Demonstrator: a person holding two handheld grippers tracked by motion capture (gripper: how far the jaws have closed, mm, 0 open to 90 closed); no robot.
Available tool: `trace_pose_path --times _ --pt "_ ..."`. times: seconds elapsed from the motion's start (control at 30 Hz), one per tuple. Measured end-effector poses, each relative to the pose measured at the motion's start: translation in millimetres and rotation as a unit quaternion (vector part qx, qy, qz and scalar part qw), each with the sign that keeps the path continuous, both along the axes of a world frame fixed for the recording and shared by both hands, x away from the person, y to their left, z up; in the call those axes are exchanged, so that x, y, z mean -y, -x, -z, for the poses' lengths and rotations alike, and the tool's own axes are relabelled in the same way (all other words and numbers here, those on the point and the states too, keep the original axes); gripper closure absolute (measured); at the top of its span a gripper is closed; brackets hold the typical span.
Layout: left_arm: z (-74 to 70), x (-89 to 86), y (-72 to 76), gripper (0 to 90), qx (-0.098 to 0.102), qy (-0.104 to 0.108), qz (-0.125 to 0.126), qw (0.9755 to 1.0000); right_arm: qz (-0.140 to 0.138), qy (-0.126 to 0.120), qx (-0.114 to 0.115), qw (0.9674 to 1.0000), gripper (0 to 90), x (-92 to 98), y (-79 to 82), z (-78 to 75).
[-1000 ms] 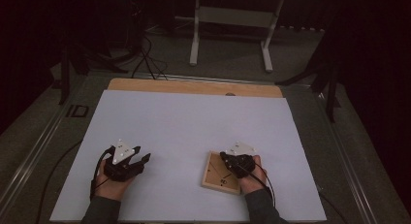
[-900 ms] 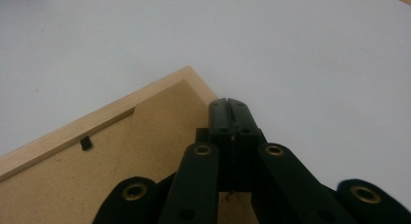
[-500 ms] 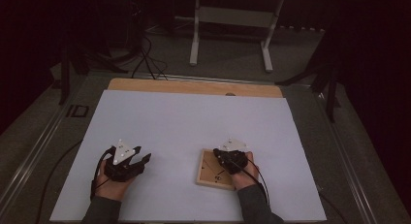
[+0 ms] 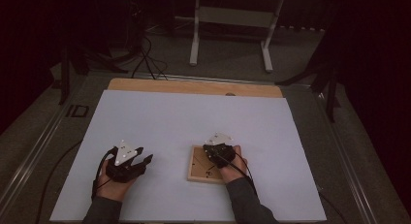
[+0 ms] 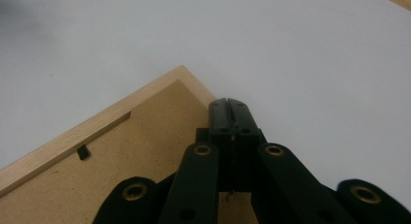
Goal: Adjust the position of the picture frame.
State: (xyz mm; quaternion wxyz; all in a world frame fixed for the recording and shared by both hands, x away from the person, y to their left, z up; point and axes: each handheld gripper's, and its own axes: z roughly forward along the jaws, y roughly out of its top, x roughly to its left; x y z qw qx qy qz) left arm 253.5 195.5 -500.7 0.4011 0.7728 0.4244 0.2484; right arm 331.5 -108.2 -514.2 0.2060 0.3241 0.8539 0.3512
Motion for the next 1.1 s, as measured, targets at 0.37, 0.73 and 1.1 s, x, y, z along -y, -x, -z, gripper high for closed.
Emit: trace_pose_path --times 0.37,0.73,1.1 --pt "1.6 2.3 -1.1 58.3 -0.009 0.001 0.011 0.9999 -0.013 0.012 -0.006 0.9998 90.0 -24.6 -6.1 -2.0" --pt "1.9 3.1 -1.2 59.7 -0.014 0.003 0.019 0.9997 -0.01 -0.008 -0.01 0.9999 90.0 -23.4 -7.8 -10.0" --pt "2.6 9.5 0.5 64.2 -0.016 0.005 0.038 0.9991 -0.01 -0.002 -0.003 0.9999 90.0 10.5 14.5 -19.8"
